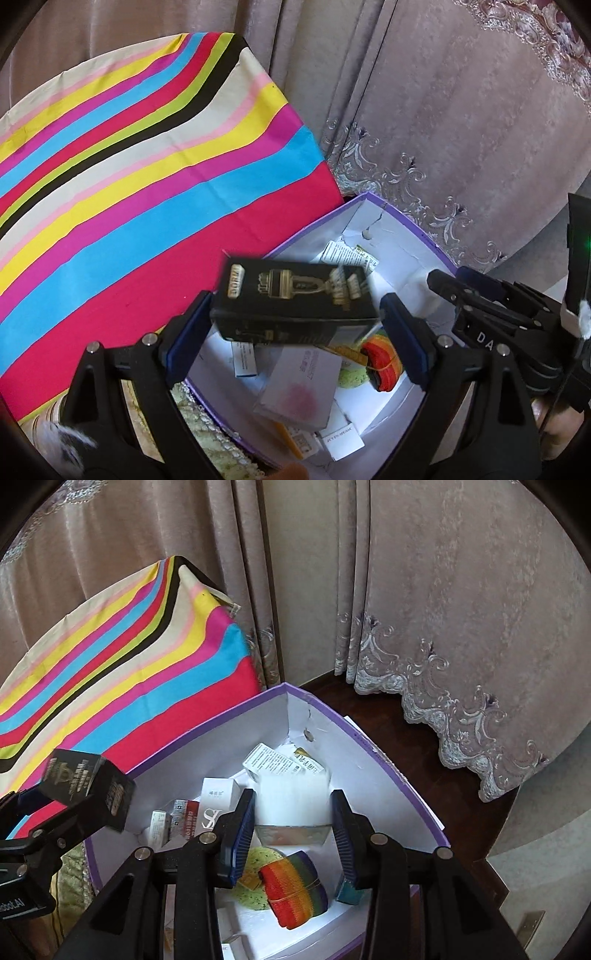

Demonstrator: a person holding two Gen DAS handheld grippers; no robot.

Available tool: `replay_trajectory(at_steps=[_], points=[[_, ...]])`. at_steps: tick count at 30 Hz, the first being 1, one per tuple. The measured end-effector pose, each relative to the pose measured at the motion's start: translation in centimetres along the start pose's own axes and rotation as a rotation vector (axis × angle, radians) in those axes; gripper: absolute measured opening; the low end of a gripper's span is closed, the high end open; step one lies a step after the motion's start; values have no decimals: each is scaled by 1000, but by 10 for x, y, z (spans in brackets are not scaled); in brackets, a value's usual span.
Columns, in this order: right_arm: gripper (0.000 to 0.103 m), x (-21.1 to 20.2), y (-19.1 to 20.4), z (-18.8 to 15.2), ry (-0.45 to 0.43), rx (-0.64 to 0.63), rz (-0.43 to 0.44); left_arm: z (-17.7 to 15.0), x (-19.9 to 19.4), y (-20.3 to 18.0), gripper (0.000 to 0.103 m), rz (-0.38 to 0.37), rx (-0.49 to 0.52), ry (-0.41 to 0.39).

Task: Organize objects
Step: 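Open both grippers to drop the DORMI box and cube inside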

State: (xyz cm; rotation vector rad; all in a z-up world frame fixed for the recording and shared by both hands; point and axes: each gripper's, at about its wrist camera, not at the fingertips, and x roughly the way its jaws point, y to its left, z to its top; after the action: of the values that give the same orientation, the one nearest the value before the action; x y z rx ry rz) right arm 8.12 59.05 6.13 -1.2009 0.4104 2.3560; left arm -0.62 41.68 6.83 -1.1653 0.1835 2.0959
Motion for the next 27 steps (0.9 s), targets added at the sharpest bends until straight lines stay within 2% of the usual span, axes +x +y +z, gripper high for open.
replay_trajectory(at_steps=[5, 10, 14, 18, 21, 24, 27], points=[[52, 2, -2, 1, 6, -3, 0, -1, 0, 0, 98, -9, -8, -2], [57, -9, -4, -6, 6, 5, -2, -11, -15, 2, 99, -15, -16, 14], [58, -22, -4, -14, 3, 4, -2, -29, -37, 11, 102, -81, -86, 26], [59, -35, -1, -26, 18, -3, 6, -47, -61, 22, 102, -72, -132, -9], [59, -44, 6, -41, 39, -9, 16, -56, -60, 26, 103, -29, -138, 44], [59, -54, 12, -53, 47, -19, 10, -64, -51, 29, 103, -84, -153, 90], [59, -61, 17, -60, 49, -34, -1, -66, -51, 28, 102, -91, -147, 89]])
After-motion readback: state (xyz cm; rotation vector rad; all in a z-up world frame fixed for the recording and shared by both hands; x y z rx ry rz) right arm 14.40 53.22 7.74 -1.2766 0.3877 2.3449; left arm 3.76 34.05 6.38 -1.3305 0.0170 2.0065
